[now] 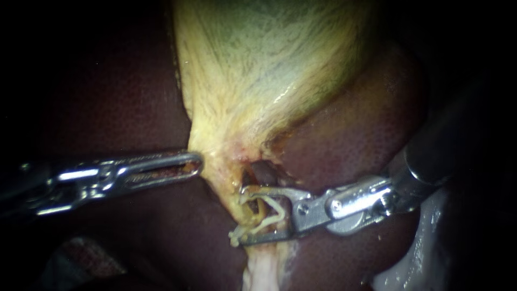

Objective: Clipping second clip left tube

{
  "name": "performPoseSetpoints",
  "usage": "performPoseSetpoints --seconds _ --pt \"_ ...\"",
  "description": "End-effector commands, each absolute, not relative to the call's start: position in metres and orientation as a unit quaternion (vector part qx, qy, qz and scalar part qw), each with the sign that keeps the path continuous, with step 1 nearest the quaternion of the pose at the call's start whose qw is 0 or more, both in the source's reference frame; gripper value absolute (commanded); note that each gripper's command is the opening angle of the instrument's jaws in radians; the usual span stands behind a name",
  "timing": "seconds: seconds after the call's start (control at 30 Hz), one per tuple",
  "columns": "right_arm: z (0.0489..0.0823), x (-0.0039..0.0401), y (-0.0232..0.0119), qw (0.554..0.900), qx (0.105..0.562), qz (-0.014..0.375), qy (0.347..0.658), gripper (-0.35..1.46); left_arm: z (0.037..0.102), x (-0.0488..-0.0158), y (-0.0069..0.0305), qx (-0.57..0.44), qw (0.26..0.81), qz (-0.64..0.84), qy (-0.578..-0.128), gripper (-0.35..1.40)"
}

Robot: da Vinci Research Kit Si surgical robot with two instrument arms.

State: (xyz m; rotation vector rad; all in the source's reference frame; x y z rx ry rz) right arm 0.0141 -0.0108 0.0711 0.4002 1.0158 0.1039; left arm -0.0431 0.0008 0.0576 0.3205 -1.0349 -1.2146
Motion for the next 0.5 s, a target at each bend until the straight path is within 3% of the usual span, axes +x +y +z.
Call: performPoseSetpoints --seconds 0.03,0.5 --pt "0.0714 0.0141 -0.0108 0.855 0.191 0.048 0.48 0.58 0.0574 -0.0432 0.0008 0.143 0.687 -0.543 -0.461 -0.35" --pt "0.0726 0.0165 -0.0123 0.864 0.187 0.049 0.464 0.58 0.0563 -0.0438 0.0005 0.142 0.686 -0.544 -0.462 -0.35"
